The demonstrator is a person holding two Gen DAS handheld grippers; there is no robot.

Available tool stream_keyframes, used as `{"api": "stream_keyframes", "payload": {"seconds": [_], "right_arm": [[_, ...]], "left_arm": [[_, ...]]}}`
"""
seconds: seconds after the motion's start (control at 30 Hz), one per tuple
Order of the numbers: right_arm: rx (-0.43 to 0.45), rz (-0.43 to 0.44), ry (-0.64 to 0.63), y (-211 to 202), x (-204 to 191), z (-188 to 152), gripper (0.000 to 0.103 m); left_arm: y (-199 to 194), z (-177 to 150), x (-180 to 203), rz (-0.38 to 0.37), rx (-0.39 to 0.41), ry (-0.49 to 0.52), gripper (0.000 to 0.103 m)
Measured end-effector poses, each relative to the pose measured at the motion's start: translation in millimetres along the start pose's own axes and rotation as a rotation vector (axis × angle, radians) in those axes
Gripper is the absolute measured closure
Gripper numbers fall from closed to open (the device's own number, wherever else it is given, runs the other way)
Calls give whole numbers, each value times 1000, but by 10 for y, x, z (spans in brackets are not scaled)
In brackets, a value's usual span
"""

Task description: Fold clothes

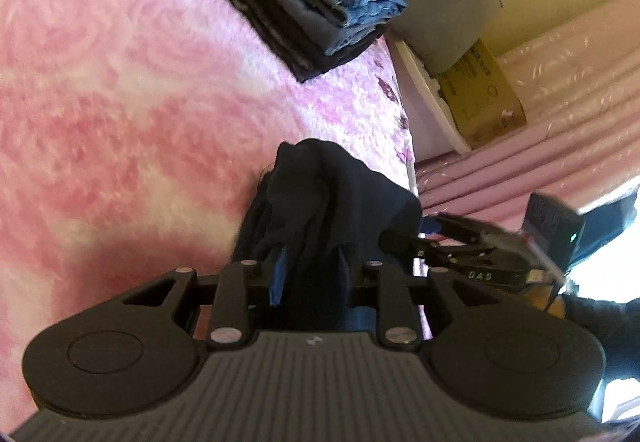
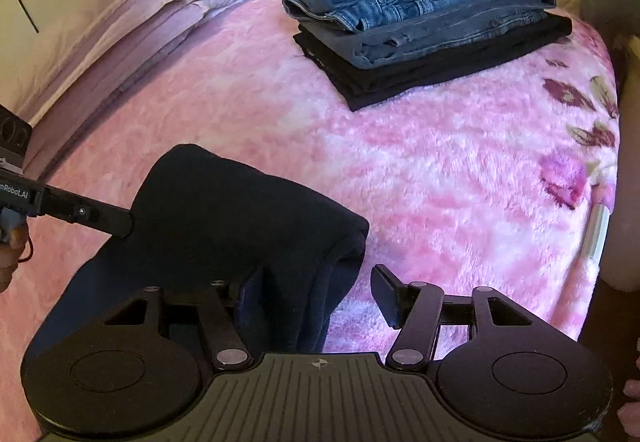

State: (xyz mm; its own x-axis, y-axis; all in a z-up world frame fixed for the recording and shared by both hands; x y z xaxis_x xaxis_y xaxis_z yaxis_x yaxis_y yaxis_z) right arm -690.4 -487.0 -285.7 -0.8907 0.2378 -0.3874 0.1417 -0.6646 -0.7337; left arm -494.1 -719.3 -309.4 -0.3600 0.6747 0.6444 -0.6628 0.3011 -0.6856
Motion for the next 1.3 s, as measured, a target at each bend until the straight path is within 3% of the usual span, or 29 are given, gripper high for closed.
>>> {"api": "stream_keyframes", "payload": {"seconds": [0.1,0.23,0.37,0.6,1.0,1.2,1.3], "right_arm": [[4,14,26,-6,55,-21,41],[7,18,29,-15,47,-14,41],[6,18,36,-12,42,-14,41],[-1,16,35,-4,41,-1,41],[-1,9,38,4,29,-20,40],[-3,10,42,0,41,-21,39],[-5,15,44,0,48,-18,39]], "left_arm": [[-101,-8,-140,-43,28,-83,81],[-162,-16,-285,8,45,-127,81],[-169,-20,55,87,70,64,86],[-80,-331,837,314,97,596,89],[74,-669,1193,460,131,960,89],[187,-902,1344,593,189,1260,86],[201,-897,1327,574,164,1252,87]]}}
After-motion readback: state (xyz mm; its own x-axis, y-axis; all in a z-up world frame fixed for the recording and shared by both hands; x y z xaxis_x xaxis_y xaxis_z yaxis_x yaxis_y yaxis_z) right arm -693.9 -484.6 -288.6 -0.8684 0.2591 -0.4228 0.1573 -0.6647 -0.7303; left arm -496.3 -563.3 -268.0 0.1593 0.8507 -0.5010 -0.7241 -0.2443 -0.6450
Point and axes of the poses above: each gripper's, at about its wrist camera, not at the fingertips, and y roughly the way its jaws point, x to its right, z to its top, the point moved 1 cm from there along y, roughly the way its jaws point, and after that the axes turned 8 degrees about z, right-handed, at the moved point
